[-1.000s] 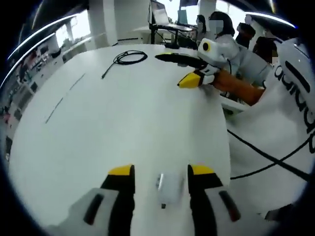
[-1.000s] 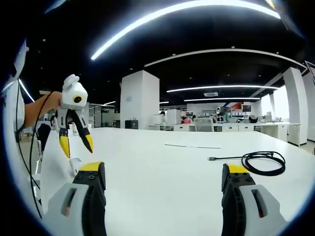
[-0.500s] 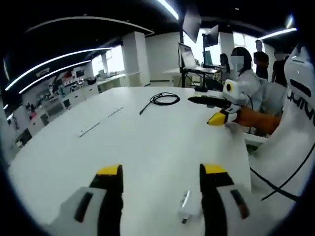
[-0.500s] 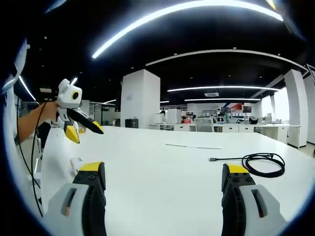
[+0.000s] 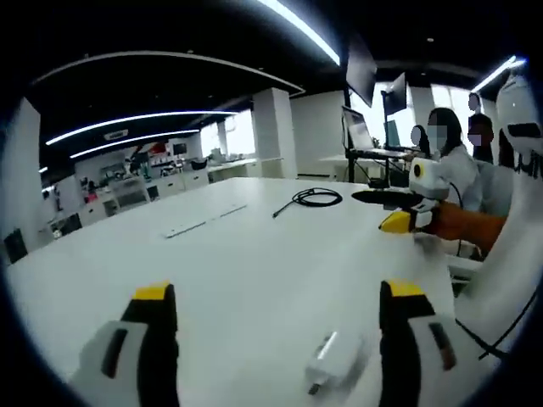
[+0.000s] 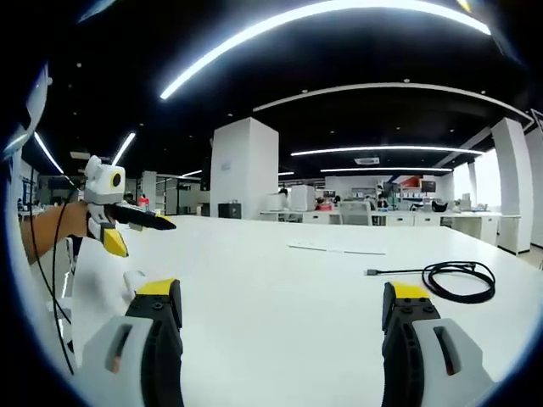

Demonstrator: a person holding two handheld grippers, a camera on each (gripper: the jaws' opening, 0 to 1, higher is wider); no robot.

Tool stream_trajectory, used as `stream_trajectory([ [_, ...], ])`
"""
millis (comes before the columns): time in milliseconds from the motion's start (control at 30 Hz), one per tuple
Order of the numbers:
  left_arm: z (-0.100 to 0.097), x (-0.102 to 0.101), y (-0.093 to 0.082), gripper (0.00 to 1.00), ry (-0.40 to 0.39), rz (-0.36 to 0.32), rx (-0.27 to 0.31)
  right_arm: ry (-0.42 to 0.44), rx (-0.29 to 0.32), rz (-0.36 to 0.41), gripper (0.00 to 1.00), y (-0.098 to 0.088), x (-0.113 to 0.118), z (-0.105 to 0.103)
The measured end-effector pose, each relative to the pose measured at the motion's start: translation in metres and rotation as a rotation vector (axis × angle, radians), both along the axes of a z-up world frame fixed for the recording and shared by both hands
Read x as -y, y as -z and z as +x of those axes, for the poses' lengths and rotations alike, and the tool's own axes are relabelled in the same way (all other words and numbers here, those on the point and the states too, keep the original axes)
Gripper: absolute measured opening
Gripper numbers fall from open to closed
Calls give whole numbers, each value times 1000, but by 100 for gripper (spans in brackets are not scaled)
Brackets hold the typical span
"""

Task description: Plug the desk Type‑C cable into the charger adapter.

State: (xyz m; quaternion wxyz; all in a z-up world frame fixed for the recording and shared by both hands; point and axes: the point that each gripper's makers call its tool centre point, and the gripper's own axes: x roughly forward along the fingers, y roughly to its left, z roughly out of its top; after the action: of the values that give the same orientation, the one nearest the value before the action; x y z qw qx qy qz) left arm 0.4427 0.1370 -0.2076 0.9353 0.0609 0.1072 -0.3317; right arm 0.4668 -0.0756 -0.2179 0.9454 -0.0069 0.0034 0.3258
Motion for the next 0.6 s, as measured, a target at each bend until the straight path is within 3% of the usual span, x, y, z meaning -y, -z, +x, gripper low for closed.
stream_trajectory([
  [133, 0, -8, 0, 99, -85, -110, -46, 1, 1, -1, 100, 0, 1, 0],
  [200, 2, -13, -10, 98, -122, -145, 26, 4, 0, 1, 100, 0, 1, 0],
  [267, 8, -35, -24, 99, -273, -186, 154, 9, 4, 5, 100, 1, 2, 1],
  [300, 8, -38, -27, 100, -293, -190, 182, 11, 4, 5, 100, 1, 3, 2],
  [433, 0, -37, -31, 100, -304, -194, 231, 7, 6, 6, 100, 2, 1, 1],
  [600, -3, -34, -18, 100, -326, -166, 204, 7, 9, 11, 100, 2, 2, 1],
])
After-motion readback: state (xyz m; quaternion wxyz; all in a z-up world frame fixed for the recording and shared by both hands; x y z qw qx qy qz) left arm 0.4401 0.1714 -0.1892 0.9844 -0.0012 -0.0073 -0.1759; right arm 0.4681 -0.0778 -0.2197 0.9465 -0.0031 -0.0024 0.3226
